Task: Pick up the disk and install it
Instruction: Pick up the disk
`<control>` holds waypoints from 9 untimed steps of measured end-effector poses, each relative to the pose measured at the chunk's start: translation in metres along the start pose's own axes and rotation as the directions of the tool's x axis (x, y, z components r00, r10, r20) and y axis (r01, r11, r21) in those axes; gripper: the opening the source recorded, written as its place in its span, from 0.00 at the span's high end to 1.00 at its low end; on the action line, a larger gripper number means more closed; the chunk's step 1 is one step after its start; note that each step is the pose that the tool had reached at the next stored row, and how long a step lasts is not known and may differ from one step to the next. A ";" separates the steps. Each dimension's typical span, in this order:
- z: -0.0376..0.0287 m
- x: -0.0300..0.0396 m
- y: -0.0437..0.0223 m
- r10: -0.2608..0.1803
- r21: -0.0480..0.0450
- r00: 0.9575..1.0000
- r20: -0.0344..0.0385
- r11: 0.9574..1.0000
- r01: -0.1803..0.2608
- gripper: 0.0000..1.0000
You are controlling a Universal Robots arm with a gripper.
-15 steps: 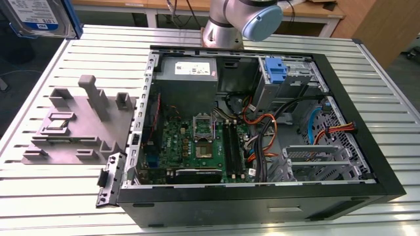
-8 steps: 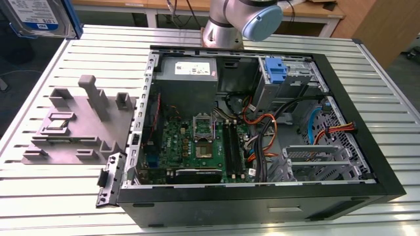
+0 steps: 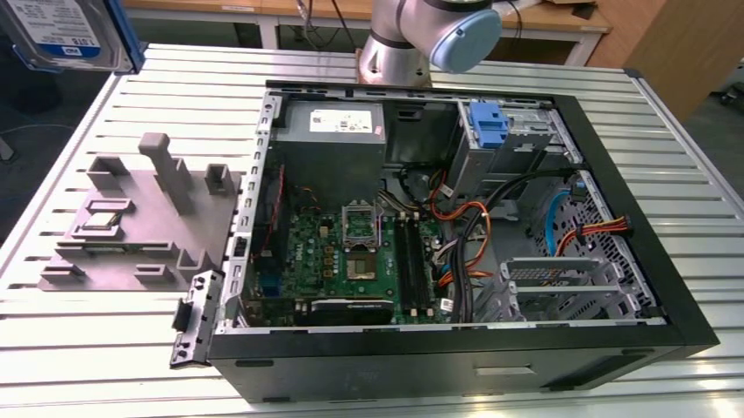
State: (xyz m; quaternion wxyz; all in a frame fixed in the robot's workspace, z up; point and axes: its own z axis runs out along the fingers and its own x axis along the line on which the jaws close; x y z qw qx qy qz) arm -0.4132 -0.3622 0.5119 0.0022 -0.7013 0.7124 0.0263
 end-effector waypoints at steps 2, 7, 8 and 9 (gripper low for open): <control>0.0000 0.0005 -0.0008 0.000 0.000 1.000 0.000 1.000 0.000 0.63; -0.0004 0.0005 -0.0096 0.000 0.000 1.000 0.000 1.000 0.000 0.63; -0.0004 0.0005 -0.0107 0.000 0.000 1.000 0.000 1.000 0.000 0.63; -0.0004 0.0005 -0.0110 0.000 0.000 1.000 0.000 1.000 0.000 0.63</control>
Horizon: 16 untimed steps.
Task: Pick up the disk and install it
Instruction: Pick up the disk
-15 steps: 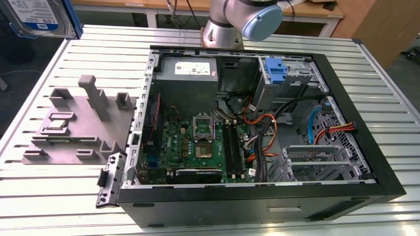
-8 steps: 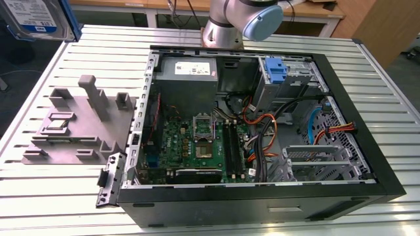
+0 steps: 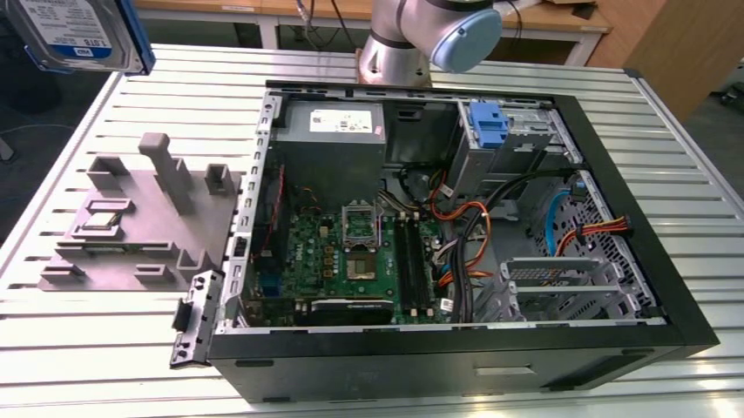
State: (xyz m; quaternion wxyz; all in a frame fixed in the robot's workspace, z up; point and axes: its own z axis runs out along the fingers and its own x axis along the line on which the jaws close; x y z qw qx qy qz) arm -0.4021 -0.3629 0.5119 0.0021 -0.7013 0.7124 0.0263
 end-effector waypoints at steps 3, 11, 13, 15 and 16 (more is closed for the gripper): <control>0.0000 0.0000 -0.0001 0.000 0.000 1.000 0.000 1.000 0.000 0.63; -0.0001 0.0000 -0.0031 0.000 0.000 1.000 0.000 1.000 0.000 0.63; -0.0001 0.0000 -0.0032 0.000 0.000 1.000 0.000 1.000 0.000 0.63; -0.0001 0.0000 -0.0033 0.000 0.000 1.000 0.000 1.000 0.000 0.63; -0.0001 0.0000 -0.0033 0.000 0.000 1.000 0.000 1.000 0.000 0.63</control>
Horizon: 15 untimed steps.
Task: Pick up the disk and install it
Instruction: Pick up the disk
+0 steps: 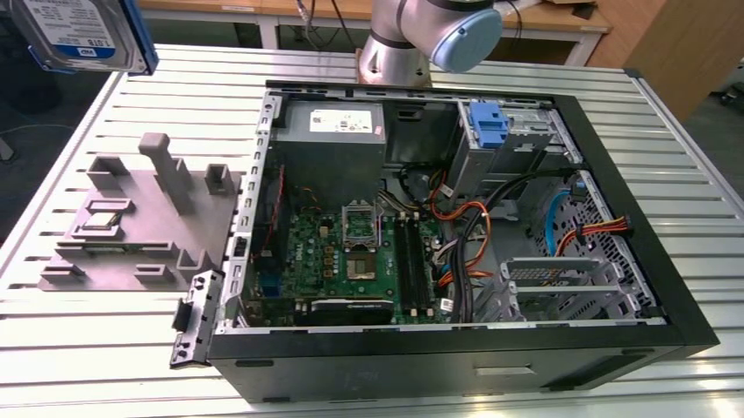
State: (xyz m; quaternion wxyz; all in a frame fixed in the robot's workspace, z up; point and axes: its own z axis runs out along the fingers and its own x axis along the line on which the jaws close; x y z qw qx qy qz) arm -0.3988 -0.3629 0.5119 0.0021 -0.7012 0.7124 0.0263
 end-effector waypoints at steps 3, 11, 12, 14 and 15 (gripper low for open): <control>-0.0001 0.0010 -0.0001 0.000 0.000 1.000 0.000 1.000 0.000 0.63; -0.0003 0.0068 -0.0002 0.000 0.000 1.000 0.000 1.000 0.000 0.63; -0.0003 0.0070 -0.0005 0.000 0.000 1.000 0.000 1.000 0.000 0.63; -0.0003 0.0071 -0.0017 0.000 0.000 1.000 0.000 1.000 0.000 0.63; -0.0004 0.0071 -0.0024 0.000 0.000 1.000 0.000 1.000 0.000 0.63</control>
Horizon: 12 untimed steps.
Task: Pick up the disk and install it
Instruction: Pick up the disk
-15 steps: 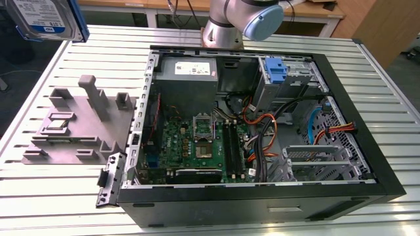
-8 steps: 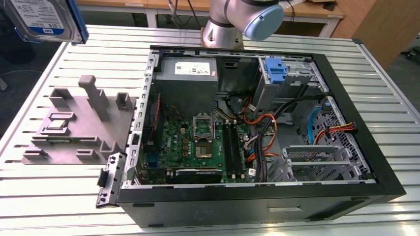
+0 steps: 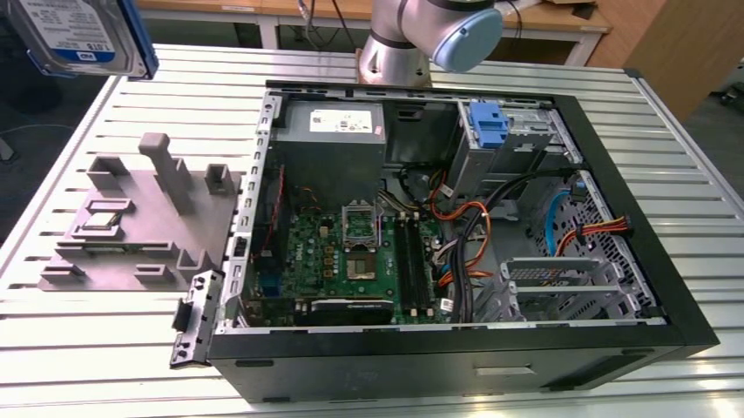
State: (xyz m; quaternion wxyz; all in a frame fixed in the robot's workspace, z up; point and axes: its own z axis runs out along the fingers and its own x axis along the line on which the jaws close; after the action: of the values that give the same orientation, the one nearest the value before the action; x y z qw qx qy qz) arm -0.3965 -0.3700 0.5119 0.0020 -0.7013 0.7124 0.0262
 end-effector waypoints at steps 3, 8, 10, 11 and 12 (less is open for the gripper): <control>-0.0001 -0.0001 -0.0019 0.000 0.000 1.000 0.000 1.000 0.000 0.63; -0.0001 -0.0001 -0.0025 0.000 0.000 1.000 0.000 1.000 0.000 0.63; -0.0001 0.0000 -0.0025 0.000 0.000 1.000 0.000 1.000 0.000 0.63; -0.0001 0.0000 -0.0025 0.000 0.000 1.000 0.000 1.000 0.000 0.63; -0.0001 0.0000 -0.0025 0.000 0.000 1.000 0.000 1.000 0.000 0.63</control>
State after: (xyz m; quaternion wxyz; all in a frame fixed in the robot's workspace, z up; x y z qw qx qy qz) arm -0.3939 -0.3700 0.5119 0.0020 -0.7013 0.7124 0.0262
